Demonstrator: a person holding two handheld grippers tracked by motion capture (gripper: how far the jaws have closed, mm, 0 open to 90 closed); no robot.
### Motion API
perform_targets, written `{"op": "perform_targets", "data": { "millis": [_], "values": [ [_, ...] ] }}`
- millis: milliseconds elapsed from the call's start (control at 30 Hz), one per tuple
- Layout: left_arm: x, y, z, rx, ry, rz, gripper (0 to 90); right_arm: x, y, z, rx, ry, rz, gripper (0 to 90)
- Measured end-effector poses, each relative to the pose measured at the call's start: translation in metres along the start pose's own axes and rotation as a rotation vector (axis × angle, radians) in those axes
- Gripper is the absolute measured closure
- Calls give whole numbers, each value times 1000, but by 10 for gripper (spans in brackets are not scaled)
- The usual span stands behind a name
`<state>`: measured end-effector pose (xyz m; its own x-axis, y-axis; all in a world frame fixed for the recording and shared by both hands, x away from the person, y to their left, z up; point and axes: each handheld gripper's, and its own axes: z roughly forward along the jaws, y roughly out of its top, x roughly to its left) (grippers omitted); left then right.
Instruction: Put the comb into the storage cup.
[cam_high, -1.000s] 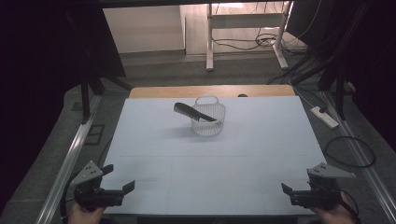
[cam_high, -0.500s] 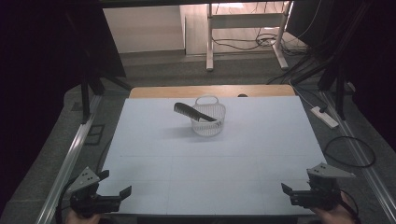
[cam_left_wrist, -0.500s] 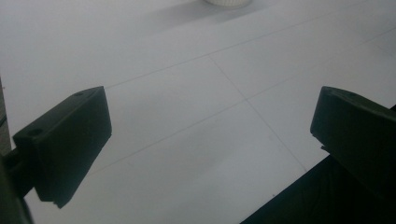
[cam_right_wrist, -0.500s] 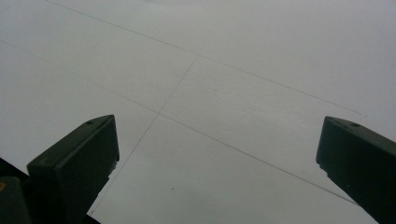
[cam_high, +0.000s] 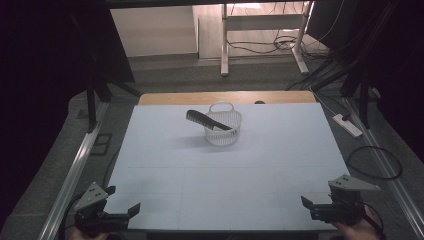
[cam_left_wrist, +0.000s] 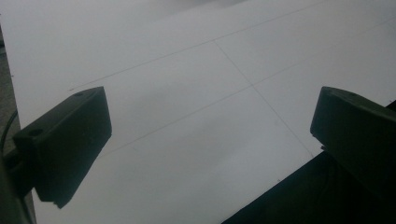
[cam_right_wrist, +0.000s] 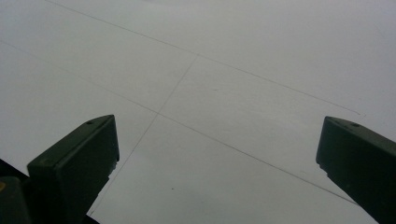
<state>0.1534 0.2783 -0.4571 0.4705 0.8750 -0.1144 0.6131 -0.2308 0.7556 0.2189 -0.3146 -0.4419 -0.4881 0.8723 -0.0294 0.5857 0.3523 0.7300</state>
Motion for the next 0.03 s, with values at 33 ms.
{"op": "perform_targets", "data": {
  "millis": [33],
  "values": [
    [0, 0, 0, 0, -2, -3, 0, 0, 0, 0, 1, -2, -3, 1]
  ]
}}
